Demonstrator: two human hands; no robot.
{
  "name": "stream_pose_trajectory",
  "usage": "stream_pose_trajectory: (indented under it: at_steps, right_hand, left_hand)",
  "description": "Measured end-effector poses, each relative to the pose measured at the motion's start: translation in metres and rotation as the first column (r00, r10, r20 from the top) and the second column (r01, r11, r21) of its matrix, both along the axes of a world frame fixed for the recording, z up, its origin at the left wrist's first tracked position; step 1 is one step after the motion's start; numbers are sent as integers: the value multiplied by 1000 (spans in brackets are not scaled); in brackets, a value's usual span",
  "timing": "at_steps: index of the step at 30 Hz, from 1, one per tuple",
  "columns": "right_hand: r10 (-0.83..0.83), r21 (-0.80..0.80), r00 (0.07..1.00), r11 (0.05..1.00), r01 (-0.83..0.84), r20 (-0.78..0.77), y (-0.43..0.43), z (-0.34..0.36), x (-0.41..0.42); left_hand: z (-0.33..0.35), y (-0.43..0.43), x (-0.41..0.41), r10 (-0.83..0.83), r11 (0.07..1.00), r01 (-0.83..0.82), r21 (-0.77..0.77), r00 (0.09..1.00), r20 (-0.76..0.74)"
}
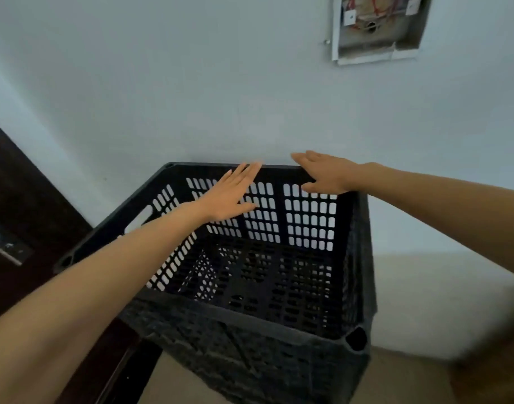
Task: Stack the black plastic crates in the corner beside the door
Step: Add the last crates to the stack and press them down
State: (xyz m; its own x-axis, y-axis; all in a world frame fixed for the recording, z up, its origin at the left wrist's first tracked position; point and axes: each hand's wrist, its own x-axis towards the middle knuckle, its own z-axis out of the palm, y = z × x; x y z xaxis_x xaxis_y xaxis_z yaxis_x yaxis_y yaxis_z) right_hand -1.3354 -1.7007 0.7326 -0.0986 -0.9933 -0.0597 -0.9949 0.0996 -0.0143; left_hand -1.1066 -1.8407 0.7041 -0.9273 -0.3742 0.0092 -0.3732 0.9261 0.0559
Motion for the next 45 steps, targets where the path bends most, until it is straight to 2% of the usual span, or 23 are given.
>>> stream_pose_trajectory:
  at_steps: [3,6,12,18,20,23,28,34,45]
  right_hand:
    - [75,-34,995,996,-77,-60,-31,24,47]
    - [135,-71,986,987,-142,-101,-73,40,106]
    - [177,-56,984,982,-179,-35,-139,29,204]
    - [79,-56,997,995,-77,25,-192,3,226]
    - [50,-69,998,996,-47,37,-213,-2,225]
    - [56,-29,995,998,-54,86,-244,-10,220]
    - [100,-4,992,995,-100,76,-281,-22,206]
    - [132,-148,987,979,-144,-87,-289,-40,199]
    - [102,-221,990,967,-123,-101,-291,-44,202]
  left_hand:
    - [14,-41,70,51,999,-50,20,999,-9]
    - [24,-83,134,125,992,-126,-31,992,-25]
    - [13,-121,192,140,990,-139,10,990,-24]
    - [-3,-143,175,215,959,-194,208,973,-86]
    - [-8,-154,163,255,947,-229,227,962,-94]
    - [-9,-175,143,322,920,-290,264,943,-86]
    - [-6,-195,111,387,871,-347,348,921,-50]
    - [-12,-203,102,382,877,-333,346,921,-81]
    - [-9,-199,105,397,868,-338,363,912,-100]
